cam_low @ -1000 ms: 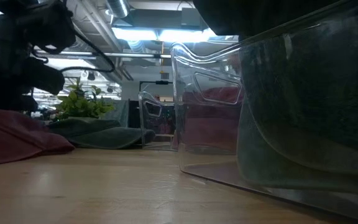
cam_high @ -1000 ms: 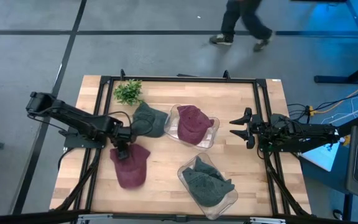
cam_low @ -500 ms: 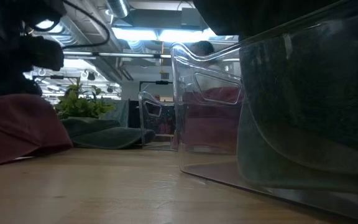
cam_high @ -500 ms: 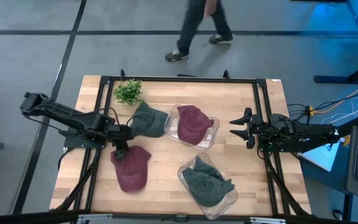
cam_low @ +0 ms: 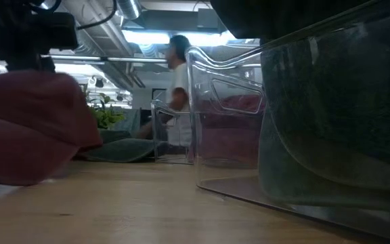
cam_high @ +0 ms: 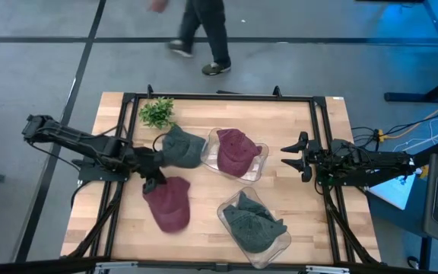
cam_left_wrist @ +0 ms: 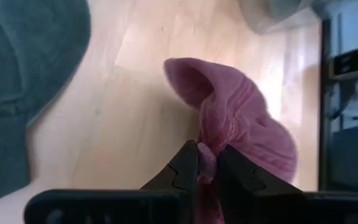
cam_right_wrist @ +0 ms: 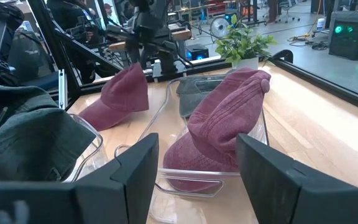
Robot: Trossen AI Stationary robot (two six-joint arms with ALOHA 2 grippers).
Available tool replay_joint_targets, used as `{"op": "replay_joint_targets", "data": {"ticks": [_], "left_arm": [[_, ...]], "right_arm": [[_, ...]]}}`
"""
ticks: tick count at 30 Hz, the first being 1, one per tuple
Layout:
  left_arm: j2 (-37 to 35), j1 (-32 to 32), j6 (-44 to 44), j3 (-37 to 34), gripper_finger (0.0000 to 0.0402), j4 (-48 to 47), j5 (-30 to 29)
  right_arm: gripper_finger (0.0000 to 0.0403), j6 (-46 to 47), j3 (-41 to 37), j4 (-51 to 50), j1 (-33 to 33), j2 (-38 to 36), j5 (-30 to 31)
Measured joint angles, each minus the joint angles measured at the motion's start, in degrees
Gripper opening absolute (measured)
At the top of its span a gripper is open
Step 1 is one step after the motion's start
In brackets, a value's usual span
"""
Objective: Pick & Place hat
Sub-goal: Put the red cap into the top transparent bin
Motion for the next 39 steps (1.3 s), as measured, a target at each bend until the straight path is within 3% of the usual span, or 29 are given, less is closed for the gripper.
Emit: {"op": "replay_joint_targets", "data": {"ticks": [39], "left_arm": [[-2.76, 1.64, -2.67, 0.09, 0.0032, 22.06, -3.03]], "right_arm": [[0.0213, 0.02, -0.02, 0.0, 0.0, 0.0, 0.0]]}}
